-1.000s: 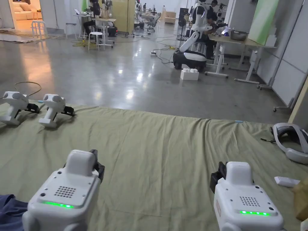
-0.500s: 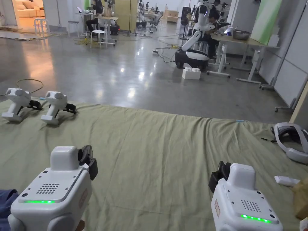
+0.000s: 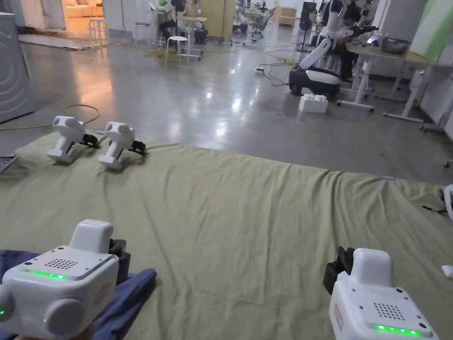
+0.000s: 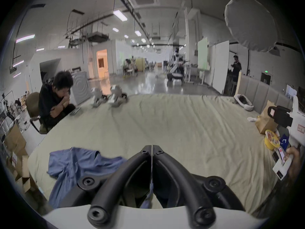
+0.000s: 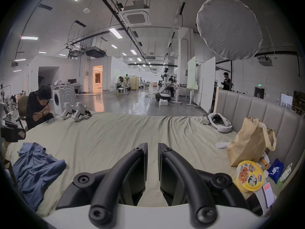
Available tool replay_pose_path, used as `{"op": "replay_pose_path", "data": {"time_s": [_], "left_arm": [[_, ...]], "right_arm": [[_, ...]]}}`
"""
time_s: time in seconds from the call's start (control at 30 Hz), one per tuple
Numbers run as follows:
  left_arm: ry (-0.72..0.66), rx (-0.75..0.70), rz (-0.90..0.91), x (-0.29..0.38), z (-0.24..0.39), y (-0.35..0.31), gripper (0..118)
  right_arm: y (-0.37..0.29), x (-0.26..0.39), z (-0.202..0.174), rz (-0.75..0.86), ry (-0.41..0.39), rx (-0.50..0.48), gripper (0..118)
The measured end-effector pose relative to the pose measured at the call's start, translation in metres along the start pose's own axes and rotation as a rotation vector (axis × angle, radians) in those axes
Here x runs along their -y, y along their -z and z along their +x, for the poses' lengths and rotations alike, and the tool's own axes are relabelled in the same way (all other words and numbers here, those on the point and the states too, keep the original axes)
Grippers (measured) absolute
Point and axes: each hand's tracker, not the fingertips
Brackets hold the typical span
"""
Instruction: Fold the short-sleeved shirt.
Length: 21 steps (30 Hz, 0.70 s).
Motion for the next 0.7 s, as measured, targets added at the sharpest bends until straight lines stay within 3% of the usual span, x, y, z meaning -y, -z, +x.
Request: {"op": "replay_pose_path", "data": {"time_s": [0.37, 0.47, 0.5, 0.7], "left_arm": [[-0.164, -0.145, -0.413, 0.063, -0.109, 0.010, 7], [-0.278, -0.118, -0.462, 0.082, -0.133, 0.018, 68], [-0.273, -0.125, -0.485, 0.085, -0.132, 0.020, 73], [-0.255, -0.159, -0.587, 0.104, -0.142, 0.040, 74]], "right_arm": [[0.010, 0.018, -0.034, -0.065, -0.040, -0.103, 16], [0.012, 0.023, -0.043, -0.081, -0.059, -0.129, 16], [0.013, 0.025, -0.045, -0.089, -0.065, -0.136, 16], [0.013, 0.029, -0.051, -0.111, -0.090, -0.152, 16]]}}
